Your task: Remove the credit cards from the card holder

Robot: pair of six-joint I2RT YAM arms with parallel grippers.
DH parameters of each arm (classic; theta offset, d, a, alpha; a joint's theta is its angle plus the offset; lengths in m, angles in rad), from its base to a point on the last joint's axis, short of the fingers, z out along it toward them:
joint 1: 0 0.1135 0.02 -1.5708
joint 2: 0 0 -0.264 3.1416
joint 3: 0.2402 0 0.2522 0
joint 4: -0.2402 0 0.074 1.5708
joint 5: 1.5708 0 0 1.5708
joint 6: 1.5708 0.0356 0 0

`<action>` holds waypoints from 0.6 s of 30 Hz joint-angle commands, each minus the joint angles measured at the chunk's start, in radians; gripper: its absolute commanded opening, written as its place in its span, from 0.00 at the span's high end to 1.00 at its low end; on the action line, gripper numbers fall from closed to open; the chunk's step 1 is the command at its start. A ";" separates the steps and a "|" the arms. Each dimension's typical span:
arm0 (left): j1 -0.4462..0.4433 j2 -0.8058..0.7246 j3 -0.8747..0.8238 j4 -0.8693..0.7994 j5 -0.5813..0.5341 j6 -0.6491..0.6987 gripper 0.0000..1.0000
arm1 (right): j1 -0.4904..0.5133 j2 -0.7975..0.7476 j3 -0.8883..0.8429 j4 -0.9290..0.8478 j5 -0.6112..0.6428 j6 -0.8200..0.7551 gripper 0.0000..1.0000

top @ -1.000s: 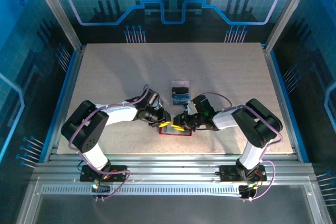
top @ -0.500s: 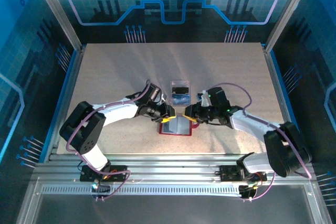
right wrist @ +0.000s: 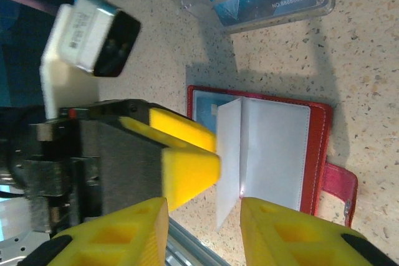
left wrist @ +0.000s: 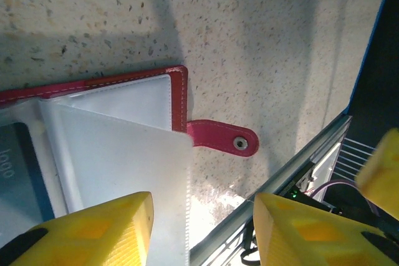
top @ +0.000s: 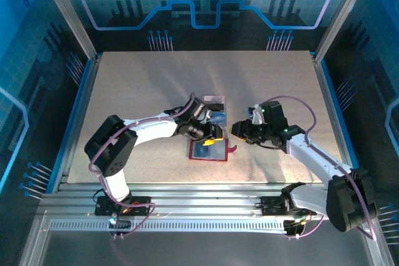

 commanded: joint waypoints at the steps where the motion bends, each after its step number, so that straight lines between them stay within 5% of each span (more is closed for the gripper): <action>1: -0.022 0.046 0.043 -0.030 0.022 0.002 0.53 | -0.019 -0.031 -0.017 -0.039 0.005 -0.018 0.64; 18: -0.043 0.199 0.177 -0.111 0.010 0.039 0.52 | -0.037 -0.065 -0.039 -0.050 0.003 -0.019 0.63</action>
